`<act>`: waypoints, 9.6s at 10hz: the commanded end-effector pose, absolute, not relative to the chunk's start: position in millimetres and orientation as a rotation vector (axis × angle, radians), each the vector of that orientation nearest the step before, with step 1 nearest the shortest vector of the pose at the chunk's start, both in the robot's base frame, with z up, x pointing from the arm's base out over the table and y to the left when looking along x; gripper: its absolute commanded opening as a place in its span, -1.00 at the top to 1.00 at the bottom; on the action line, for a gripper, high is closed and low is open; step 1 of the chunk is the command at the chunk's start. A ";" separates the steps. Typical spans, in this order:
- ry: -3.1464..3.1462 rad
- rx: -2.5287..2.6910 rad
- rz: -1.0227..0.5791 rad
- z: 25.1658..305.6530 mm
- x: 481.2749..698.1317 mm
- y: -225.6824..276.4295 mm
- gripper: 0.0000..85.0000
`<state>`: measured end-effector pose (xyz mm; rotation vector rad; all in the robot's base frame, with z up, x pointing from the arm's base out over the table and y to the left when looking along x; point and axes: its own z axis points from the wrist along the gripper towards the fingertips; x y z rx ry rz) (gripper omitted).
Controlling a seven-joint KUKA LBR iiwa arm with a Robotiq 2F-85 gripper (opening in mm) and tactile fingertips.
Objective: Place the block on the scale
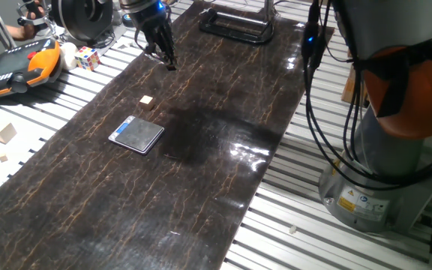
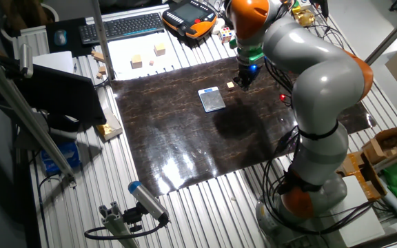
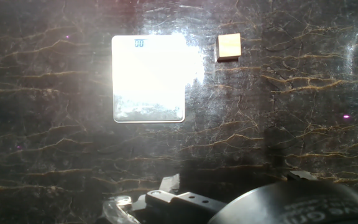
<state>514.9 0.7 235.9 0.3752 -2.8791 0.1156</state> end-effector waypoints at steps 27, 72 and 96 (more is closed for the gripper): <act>-3.004 -0.105 0.177 226.9 567.2 -13.4 0.23; -3.110 0.089 -0.001 38.6 660.0 -33.3 -0.04; -3.050 0.017 0.009 89.7 628.2 38.4 0.95</act>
